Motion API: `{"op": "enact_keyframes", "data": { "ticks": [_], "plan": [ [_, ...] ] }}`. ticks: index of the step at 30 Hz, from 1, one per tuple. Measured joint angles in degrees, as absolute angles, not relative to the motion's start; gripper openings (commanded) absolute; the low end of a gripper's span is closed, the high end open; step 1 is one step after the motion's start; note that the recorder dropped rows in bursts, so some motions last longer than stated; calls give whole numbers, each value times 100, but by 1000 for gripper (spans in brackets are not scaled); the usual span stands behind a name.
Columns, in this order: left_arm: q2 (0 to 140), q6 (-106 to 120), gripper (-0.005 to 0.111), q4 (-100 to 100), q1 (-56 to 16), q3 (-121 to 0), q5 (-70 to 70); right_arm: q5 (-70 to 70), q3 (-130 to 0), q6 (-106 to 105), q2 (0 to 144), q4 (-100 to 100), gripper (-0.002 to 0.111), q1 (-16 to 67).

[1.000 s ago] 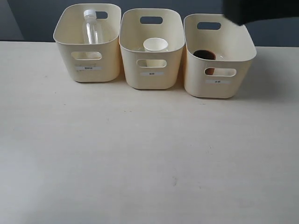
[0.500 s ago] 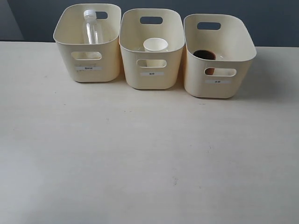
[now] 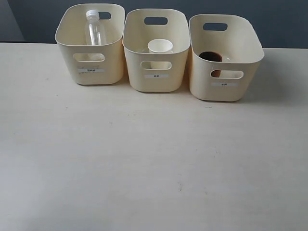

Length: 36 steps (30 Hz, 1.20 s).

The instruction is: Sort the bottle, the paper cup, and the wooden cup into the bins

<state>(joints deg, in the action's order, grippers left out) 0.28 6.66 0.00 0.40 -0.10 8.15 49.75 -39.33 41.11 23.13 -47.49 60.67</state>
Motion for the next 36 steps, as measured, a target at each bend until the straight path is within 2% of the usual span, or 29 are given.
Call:
{"op": "enact_keyframes", "data": {
  "ticks": [2,17,20,23,27,36],
  "plan": [
    [28,666,0,0,40,-10,815,5043,-3933,3866,2313,-4598,-1,6067],
    [28,666,0,0,40,-10,815,4696,-3929,3877,2324,-4520,-1,5928],
    [28,666,0,0,40,-10,815,4390,-3920,3876,2479,-4490,-1,4927],
    [28,666,0,0,40,-10,815,3404,-3708,3174,2487,-3545,-1,3278],
    [28,666,0,0,40,-10,815,2672,-3263,2212,2118,-2503,-1,1889],
    [28,666,0,0,40,-10,815,1370,-1769,1586,1045,-1686,-1,310]
  ]
}}
